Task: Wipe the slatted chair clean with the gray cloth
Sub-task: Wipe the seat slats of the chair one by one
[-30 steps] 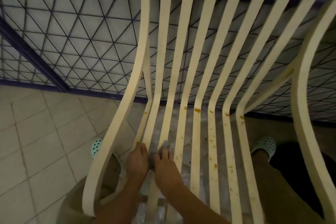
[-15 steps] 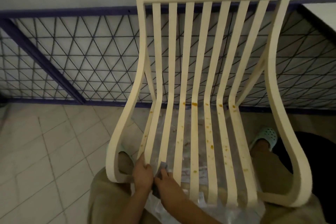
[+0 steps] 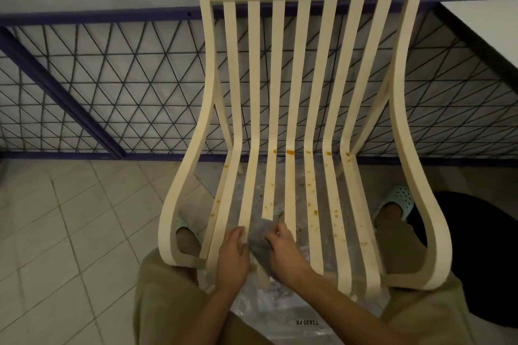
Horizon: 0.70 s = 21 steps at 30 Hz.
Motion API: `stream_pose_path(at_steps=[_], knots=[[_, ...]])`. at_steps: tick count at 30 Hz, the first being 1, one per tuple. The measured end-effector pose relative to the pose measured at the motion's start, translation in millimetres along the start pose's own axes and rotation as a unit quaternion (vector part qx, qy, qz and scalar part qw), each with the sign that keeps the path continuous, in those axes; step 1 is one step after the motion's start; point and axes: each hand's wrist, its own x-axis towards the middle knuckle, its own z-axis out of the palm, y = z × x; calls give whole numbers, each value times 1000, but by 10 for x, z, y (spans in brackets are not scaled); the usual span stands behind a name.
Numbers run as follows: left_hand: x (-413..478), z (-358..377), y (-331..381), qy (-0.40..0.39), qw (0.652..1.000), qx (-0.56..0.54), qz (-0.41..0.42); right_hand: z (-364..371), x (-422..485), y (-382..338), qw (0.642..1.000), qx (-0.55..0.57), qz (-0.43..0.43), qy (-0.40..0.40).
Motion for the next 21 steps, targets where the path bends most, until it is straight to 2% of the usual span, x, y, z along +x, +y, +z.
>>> stream_pose_path(at_steps=[2, 5, 9, 13, 17, 21], knots=[[67, 4, 21, 7, 1000, -13, -28, 146, -80, -38, 998, -9, 9, -58], [148, 5, 42, 19, 998, -20, -49, 225, -112, -36, 997, -49, 16, -56], [220, 85, -13, -37, 985, -56, -156, 265, -44, -49, 996, -84, 10, -40], [368, 144, -31, -38, 976, -59, -205, 289, 36, -70, 994, -92, 26, -43], [567, 259, -71, -50, 967, -76, -239, 267, 208, -52, 995, -79, 52, -38], [663, 382, -124, -31, 981, 49, -185, 204, 405, -32, 992, -82, 79, -56]])
